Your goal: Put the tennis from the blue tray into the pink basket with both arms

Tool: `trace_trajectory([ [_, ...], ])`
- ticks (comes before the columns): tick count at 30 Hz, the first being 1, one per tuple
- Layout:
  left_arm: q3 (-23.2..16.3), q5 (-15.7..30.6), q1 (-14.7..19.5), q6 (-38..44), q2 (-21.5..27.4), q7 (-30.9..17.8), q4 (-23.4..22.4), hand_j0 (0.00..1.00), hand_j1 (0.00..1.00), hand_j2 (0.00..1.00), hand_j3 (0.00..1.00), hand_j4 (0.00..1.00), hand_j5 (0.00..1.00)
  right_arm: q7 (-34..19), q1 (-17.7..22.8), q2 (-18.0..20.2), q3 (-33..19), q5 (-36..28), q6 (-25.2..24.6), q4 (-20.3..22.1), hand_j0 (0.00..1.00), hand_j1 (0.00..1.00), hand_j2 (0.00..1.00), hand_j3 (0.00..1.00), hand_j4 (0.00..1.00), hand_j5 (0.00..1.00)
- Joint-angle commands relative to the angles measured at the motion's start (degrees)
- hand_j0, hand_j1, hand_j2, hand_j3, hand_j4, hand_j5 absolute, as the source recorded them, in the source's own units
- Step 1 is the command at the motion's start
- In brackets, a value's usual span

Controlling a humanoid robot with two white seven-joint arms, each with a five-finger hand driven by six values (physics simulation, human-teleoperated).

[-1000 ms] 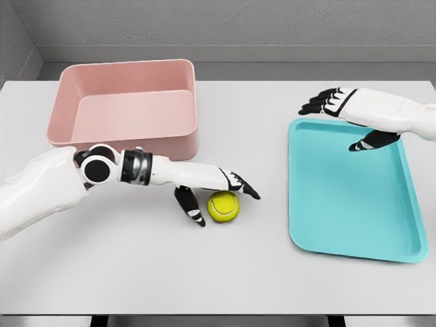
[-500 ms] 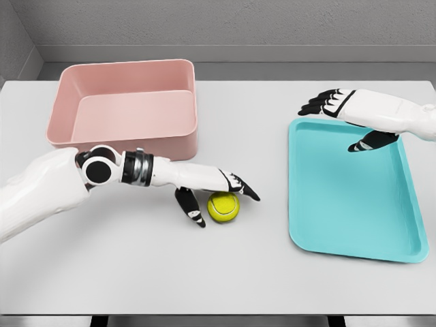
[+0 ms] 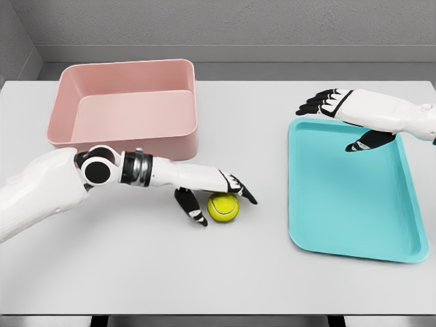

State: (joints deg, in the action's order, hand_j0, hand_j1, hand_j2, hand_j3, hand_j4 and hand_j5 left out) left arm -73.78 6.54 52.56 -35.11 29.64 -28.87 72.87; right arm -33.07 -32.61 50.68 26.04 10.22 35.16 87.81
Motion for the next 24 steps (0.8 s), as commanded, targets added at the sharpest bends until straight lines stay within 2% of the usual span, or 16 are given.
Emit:
trace_trajectory([
  [1,0.0,0.4,0.0,0.1,0.1,0.0,0.1,0.87,0.87,0.87,0.87,0.87,0.87,0.0,0.0,0.0,0.0,-0.4,-0.2,0.0,1.00,1.00,1.00,1.00,1.00,1.00],
  [13,-1.6,0.3,0.0,0.1,0.0,0.0,0.1,0.75,0.75,0.75,0.75,0.75,0.75,0.0,-0.6,-0.1,0.7,-0.4,-0.2,-0.9,1.00,1.00,1.00,1.00,1.00,1.00],
  [18,-1.6,0.3,0.0,0.1,0.0,0.0,0.0,0.66,0.66,0.66,0.66,0.66,0.66,0.1,-1.2,-0.1,0.7,-0.6,-0.2,-1.2,1.00,1.00,1.00,1.00,1.00,1.00],
  [24,-1.1,-0.4,0.1,0.1,0.2,0.1,-0.1,0.63,0.63,0.63,0.63,0.63,0.63,0.2,-2.1,-0.1,0.8,-1.1,-0.2,-1.1,1.00,1.00,1.00,1.00,1.00,1.00],
])
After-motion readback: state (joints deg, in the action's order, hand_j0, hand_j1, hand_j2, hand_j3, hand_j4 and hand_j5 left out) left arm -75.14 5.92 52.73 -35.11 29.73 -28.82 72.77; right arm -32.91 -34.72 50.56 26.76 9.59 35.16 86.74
